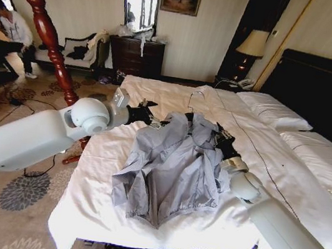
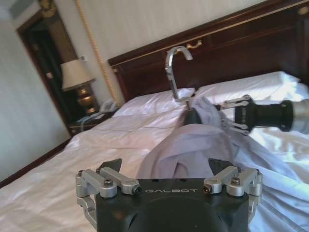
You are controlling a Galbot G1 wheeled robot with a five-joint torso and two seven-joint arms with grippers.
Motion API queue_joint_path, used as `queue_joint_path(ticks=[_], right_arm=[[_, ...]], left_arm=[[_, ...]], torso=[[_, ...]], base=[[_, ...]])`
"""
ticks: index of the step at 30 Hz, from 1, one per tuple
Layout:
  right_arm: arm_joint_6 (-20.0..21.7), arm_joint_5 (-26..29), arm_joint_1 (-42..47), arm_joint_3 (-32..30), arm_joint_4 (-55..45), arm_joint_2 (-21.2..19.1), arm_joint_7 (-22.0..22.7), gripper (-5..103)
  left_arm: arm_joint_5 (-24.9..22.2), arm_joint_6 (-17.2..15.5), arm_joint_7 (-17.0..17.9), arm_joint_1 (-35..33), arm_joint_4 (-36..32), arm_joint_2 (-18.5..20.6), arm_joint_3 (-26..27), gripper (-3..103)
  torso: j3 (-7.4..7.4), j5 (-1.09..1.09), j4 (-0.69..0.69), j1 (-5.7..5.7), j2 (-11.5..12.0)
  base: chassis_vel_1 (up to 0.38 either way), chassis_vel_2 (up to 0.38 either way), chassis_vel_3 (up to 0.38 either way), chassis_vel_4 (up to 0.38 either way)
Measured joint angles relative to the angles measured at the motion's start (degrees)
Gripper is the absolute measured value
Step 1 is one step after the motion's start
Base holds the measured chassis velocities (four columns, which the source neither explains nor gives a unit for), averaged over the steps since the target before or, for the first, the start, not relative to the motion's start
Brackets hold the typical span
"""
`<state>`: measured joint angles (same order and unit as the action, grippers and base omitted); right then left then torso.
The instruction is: Pick up the clothes from the bed and hang them on the clothes hanger.
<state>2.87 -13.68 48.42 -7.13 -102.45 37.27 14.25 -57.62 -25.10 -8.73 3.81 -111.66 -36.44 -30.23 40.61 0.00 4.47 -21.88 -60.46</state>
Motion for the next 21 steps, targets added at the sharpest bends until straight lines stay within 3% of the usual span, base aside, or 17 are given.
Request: queue_joint_path(ticks=[3,13,21], right_arm=[[-0.16,-0.55,-0.42,0.23,0.09,0.06,-0.22,15],[0.29,0.39,-1.12,0.47,0.08,-0.27,-0.30,15],[1.17,1.58,-0.83,0.57,-0.66,-0.59,-0.30,15]], left_arm=[[0.09,1.62,-4.34,0.44,0.87,0.66,-1.30,101],[-1.11,1.88,-6.95,-0.15,2.29,0.44,-2.72,99],[-1.46,2.30,-8.94,0.83,6.22,-1.96,-5.49,99]], torso=[[0.00,0.00,-0.01,0.00,0.00],[0.00,-0.01,-0.01,0.00,0.00],[0.00,-0.01,0.00,0.00,0.00]], base=[[0.000,0.000,0.000,0.000],[0.000,0.000,0.000,0.000],[0.000,0.000,0.000,0.000]])
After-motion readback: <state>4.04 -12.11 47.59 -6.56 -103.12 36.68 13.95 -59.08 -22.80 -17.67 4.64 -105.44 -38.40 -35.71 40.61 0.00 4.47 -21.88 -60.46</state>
